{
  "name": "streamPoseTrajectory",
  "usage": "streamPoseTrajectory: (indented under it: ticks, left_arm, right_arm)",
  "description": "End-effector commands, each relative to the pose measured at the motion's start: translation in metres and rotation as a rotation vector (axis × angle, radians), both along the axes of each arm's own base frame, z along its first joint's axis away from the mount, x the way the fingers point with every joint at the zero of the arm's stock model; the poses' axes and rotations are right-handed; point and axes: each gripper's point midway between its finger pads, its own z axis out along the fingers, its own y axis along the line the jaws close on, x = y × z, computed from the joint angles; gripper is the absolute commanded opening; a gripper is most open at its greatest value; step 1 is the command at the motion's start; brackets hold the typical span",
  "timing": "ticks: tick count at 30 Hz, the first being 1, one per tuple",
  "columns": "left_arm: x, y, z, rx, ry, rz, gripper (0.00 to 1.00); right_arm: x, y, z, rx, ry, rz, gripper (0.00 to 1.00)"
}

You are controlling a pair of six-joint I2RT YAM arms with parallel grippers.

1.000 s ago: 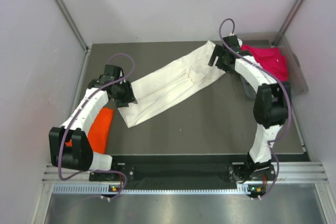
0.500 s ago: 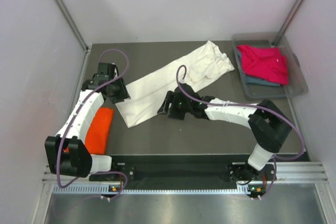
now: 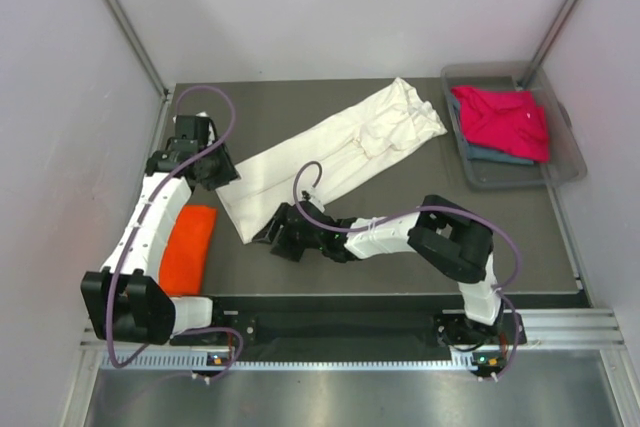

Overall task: Fold and stack the t-shirts
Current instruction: Fold the tshirt

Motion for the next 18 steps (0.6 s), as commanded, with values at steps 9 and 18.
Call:
streamPoseTrajectory:
  ticks: [9, 18]
  left_arm:
    - [-0.006, 0.016, 0.028, 0.013, -0.084, 0.044, 0.39]
    - [-0.005, 0.022, 0.031, -0.014, -0.1, 0.084, 0.39]
  right_arm:
    - [0.017, 0.024, -0.01, 0.011, 0.041, -0.136, 0.6]
    - [0.025, 0.033, -0.033, -0.058, 0.1, -0.206, 0.59]
